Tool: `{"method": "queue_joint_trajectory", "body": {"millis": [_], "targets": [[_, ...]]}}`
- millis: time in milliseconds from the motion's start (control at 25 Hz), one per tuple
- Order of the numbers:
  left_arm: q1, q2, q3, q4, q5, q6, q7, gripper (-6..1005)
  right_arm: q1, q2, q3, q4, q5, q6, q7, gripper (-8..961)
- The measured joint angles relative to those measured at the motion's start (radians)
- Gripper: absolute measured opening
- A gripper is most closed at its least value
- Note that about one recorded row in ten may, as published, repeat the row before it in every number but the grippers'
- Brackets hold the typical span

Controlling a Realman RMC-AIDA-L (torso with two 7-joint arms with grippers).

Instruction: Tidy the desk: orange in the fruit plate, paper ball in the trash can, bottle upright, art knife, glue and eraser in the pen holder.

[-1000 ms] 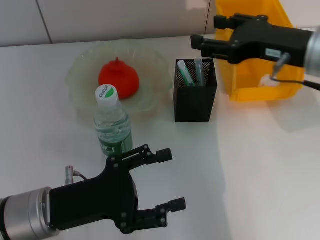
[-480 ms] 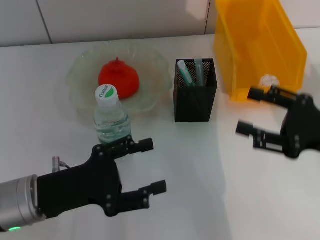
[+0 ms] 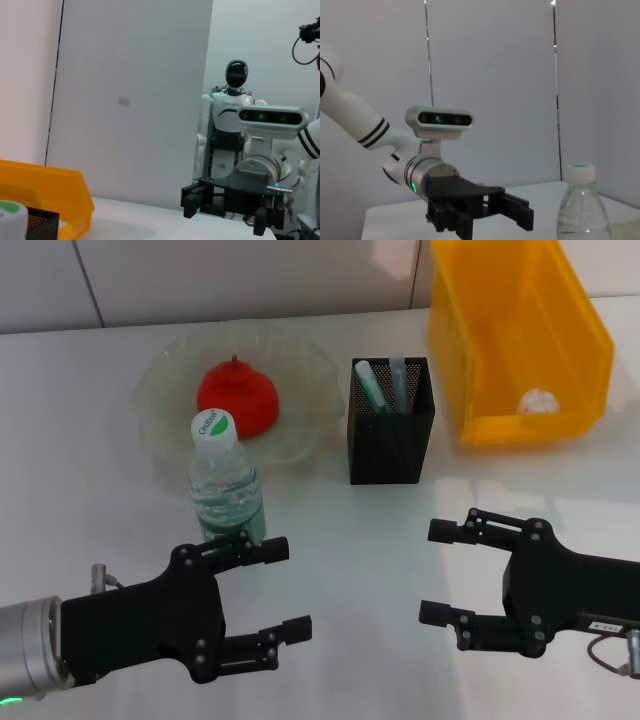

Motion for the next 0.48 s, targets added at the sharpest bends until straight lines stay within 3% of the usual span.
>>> {"method": "queue_joint_trajectory", "body": {"millis": [480], "targets": [[0.005,-0.004,-0.009,-0.006,0.007,-0.001,0.0,785,0.039,-0.003,0.008,0.028,-0.002,-0.01,0.002,768]]}}
